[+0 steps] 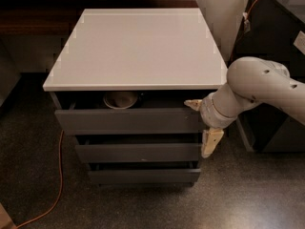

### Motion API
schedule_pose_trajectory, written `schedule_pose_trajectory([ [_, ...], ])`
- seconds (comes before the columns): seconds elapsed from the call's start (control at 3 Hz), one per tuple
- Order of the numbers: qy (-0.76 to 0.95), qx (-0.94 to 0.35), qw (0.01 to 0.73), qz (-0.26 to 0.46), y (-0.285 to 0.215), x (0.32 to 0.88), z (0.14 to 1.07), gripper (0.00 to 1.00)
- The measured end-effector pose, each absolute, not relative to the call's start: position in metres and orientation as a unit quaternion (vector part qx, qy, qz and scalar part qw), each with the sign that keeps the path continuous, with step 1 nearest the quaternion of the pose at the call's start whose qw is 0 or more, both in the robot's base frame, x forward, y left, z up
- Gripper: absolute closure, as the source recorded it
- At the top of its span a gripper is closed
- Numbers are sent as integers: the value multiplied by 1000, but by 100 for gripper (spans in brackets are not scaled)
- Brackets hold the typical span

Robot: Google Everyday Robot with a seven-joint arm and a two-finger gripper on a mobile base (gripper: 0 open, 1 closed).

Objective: Pick water bottle from top drawer and place on counter

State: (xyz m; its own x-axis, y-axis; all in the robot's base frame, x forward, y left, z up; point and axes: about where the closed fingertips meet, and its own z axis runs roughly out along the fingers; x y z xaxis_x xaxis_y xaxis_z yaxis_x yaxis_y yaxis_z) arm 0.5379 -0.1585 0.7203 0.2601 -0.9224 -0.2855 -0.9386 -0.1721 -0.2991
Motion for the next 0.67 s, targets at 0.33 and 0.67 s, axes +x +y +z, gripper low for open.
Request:
schedule_pose_trajectory([
  [0.33,606,-766,213,20,-157,559,706,0],
  [0.67,604,-768,213,10,-152,577,693,0],
])
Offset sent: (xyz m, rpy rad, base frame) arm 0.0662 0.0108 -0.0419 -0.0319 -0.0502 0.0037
